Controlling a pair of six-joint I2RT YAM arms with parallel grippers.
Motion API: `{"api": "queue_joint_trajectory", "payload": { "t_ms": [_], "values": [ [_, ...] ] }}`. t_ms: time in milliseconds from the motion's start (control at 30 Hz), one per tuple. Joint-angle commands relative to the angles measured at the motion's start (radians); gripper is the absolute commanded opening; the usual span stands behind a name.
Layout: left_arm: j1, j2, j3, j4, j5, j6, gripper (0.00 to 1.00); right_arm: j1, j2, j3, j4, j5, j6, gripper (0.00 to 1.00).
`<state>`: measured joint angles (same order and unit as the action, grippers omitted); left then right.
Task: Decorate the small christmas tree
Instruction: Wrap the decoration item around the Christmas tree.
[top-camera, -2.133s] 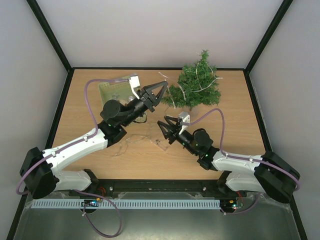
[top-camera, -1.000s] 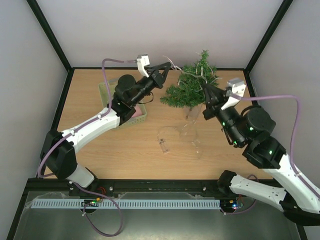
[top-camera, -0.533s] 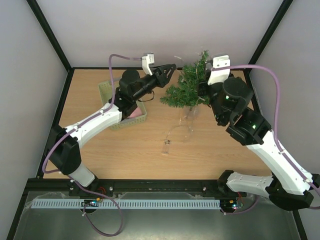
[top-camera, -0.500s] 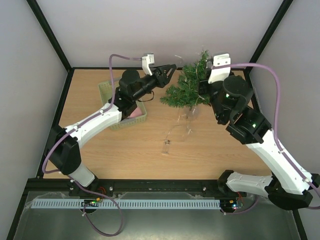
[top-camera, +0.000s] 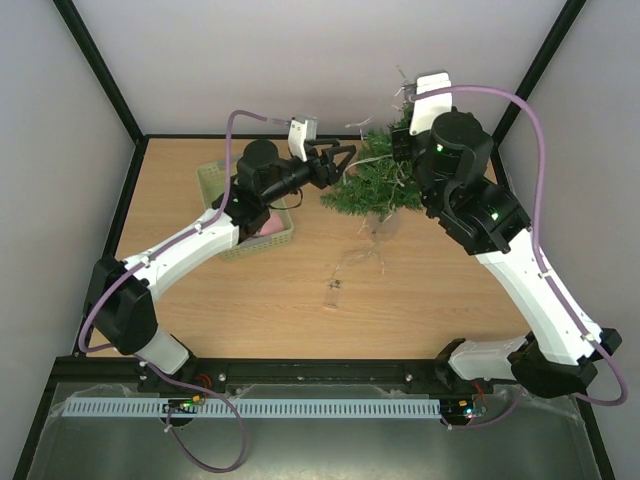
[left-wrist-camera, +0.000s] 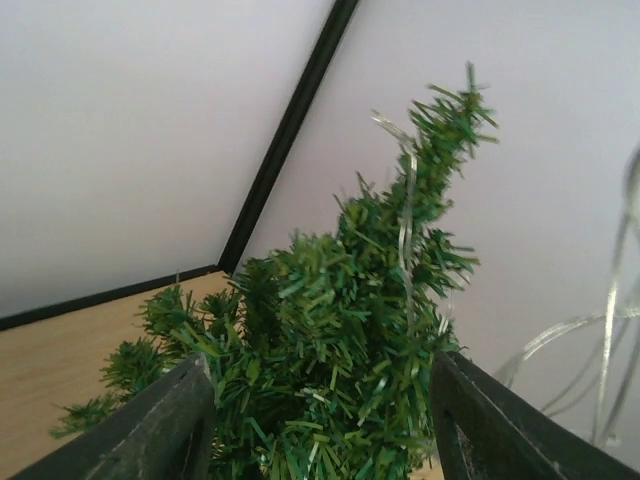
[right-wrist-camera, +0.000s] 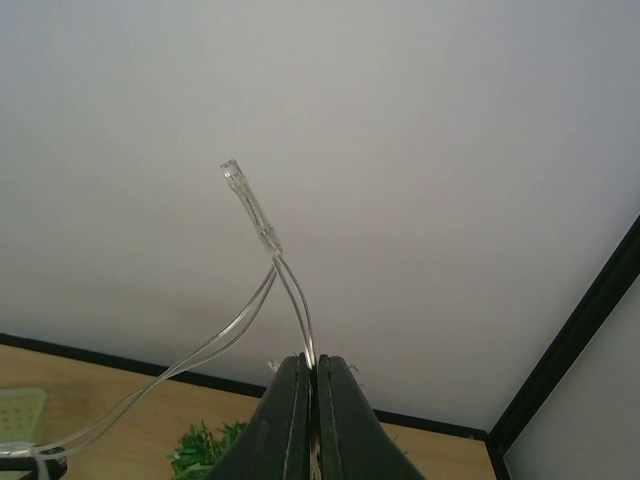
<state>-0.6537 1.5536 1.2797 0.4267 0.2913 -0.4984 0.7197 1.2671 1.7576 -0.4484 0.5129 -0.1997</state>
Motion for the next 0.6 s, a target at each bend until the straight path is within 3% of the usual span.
{"api": "queue_joint_trajectory", "payload": {
  "t_ms": [0, 200, 567],
  "values": [
    [0.005, -0.043, -0.003, 0.013, 0.119, 0.173, 0.61, -0.01, 0.013, 0.027, -0.052, -0.006, -0.014, 0.02],
    [0.006, -0.086, 0.009, -0.022, 0.061, 0.339, 0.62, -0.041, 0.043, 0.068, -0.077, -0.021, 0.009, 0.02],
    [0.002, -0.118, -0.012, -0.011, 0.08, 0.343, 0.63, -0.11, 0.08, 0.113, -0.127, -0.042, 0.016, 0.02]
  ]
}}
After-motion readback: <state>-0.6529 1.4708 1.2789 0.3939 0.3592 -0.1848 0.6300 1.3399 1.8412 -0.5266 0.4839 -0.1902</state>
